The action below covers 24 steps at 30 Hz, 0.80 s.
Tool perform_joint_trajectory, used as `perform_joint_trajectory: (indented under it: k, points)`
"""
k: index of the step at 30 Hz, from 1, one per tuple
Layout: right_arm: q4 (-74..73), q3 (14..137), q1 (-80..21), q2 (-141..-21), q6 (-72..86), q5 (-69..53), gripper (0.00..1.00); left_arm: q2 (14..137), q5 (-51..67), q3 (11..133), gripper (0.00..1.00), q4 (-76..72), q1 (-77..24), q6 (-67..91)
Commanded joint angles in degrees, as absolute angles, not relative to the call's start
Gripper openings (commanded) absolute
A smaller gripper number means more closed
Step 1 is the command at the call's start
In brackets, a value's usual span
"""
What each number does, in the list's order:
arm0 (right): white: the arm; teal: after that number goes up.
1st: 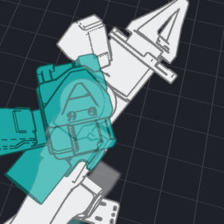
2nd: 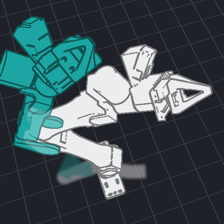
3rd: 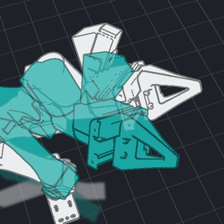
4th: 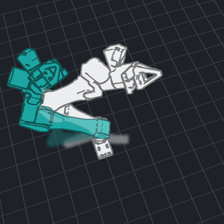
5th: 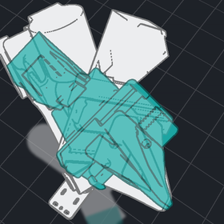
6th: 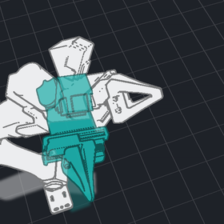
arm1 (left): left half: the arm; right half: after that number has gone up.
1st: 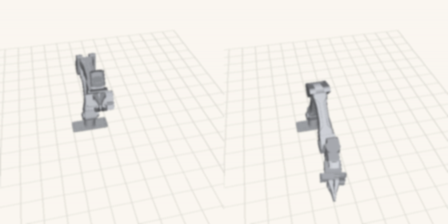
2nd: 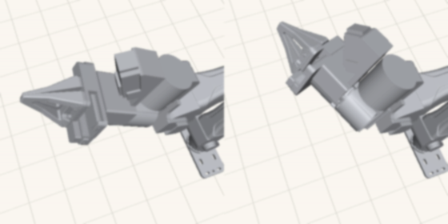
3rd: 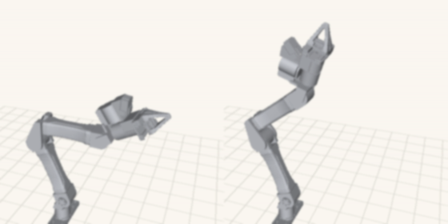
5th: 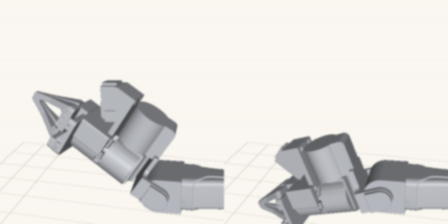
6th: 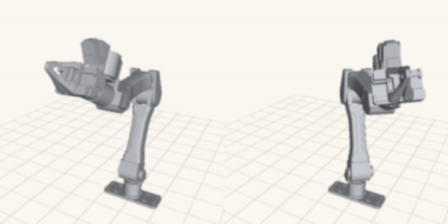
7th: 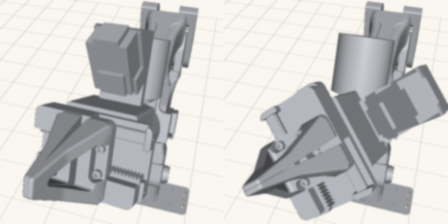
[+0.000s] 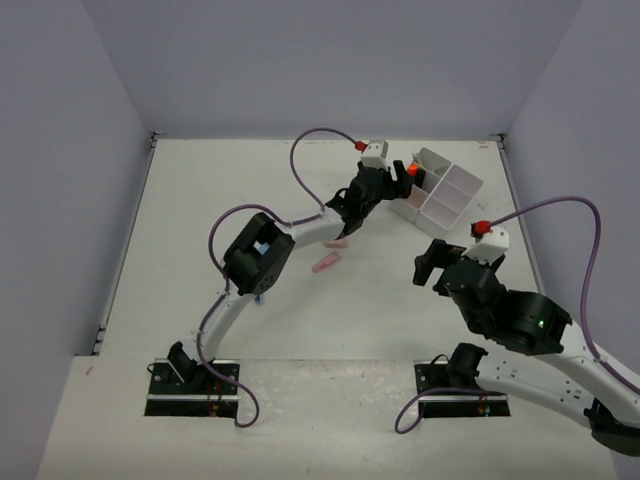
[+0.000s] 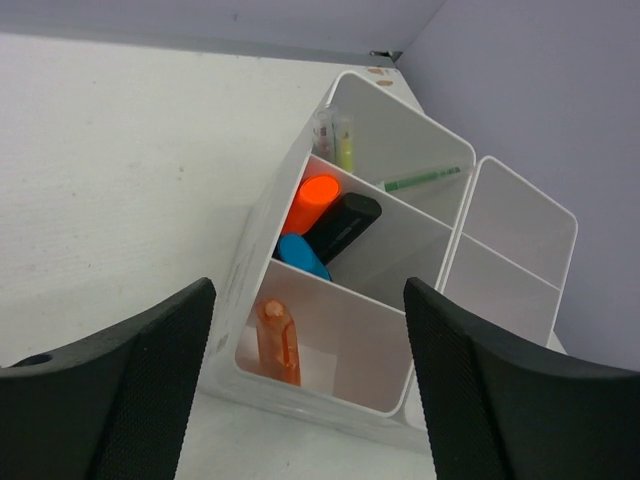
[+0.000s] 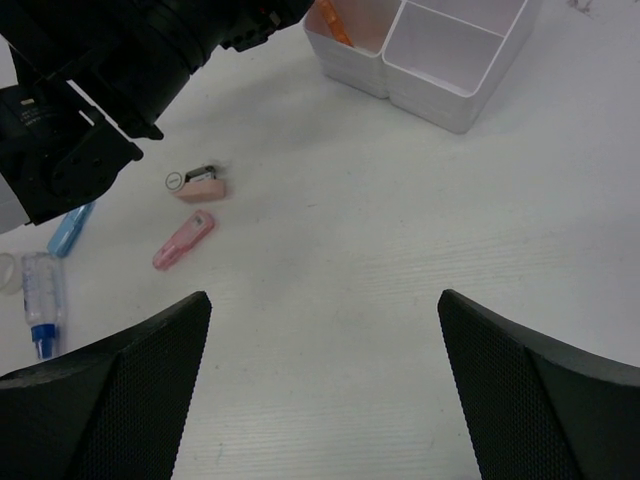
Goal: Sort the stationery into containers
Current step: Pick up the stationery from the center of the board.
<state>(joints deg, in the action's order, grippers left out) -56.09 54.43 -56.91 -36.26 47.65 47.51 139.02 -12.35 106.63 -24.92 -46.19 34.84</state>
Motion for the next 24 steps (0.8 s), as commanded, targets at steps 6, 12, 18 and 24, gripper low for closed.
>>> perform_joint_trajectory:
  k: [6, 12, 18, 24]
  points:
    - [-35.6, 49.7, -44.8, -50.7, 39.8, 23.1, 0.93, 109.8, -32.9, 99.0, 1.0, 5.1, -44.2, 35.8]
    - [-35.2, 57.5, -48.1, -74.9, 52.7, 27.4, 0.99, 83.6, -41.4, 78.0, 1.0, 22.0, -40.6, 47.3]
    - [-49.0, 85.4, -54.1, -104.3, 69.4, 30.8, 0.95, 55.0, -39.7, 55.6, 1.0, 25.5, -40.6, 48.1]
    - [-51.9, 95.3, -54.8, -116.9, 75.1, 29.4, 0.77, 51.2, -35.0, 53.2, 1.0, 30.7, -40.5, 45.3]
